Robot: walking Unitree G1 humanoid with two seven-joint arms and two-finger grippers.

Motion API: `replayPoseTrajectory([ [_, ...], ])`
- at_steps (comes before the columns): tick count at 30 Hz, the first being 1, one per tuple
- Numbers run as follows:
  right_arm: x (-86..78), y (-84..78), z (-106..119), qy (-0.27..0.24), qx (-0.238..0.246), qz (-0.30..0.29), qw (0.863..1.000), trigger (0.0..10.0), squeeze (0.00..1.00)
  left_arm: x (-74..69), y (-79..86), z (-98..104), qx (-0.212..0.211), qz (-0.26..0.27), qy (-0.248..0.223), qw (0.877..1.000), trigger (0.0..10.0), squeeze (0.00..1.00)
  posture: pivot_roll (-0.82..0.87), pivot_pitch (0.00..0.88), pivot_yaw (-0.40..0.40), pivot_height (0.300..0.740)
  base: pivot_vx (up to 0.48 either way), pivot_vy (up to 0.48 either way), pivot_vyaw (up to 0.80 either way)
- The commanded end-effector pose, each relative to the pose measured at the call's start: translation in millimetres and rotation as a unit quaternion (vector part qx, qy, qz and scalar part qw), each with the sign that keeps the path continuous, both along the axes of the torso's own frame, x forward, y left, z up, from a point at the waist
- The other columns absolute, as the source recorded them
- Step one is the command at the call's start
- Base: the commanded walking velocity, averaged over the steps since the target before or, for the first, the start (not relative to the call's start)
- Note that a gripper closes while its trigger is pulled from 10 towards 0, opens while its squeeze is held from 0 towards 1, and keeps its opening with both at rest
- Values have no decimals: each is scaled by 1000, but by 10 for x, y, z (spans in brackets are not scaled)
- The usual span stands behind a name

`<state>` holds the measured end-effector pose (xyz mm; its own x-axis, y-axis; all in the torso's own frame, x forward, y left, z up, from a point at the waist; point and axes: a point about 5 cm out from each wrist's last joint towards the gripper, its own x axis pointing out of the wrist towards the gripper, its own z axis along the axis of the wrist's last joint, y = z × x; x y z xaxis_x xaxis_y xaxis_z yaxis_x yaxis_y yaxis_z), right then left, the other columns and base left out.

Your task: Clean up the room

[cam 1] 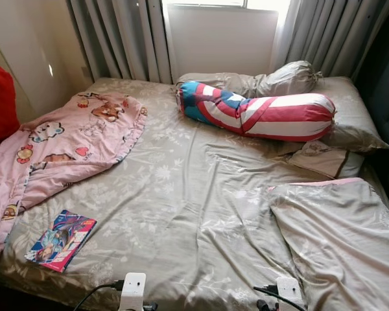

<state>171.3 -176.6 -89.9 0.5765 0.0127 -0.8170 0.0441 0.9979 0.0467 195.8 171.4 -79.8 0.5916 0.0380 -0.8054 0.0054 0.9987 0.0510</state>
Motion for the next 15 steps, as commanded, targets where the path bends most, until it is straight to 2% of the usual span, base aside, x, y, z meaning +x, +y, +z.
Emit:
replayPoseTrajectory([
  [1,9,-18,5,1,-4,0,1000,10000,0,-11,3,-7,2,-6,4,1000,10000,0,-61,0,3,740,0,431,0],
  [11,13,-18,7,1,-10,12,1000,10000,0,-4,11,-2,4,-8,3,1000,10000,0,-57,0,1,740,0,436,0],
  [15,-75,-33,-25,5,-12,11,1000,10000,0,-3,19,-1,5,-8,3,1000,10000,0,-55,0,1,740,0,437,656],
])
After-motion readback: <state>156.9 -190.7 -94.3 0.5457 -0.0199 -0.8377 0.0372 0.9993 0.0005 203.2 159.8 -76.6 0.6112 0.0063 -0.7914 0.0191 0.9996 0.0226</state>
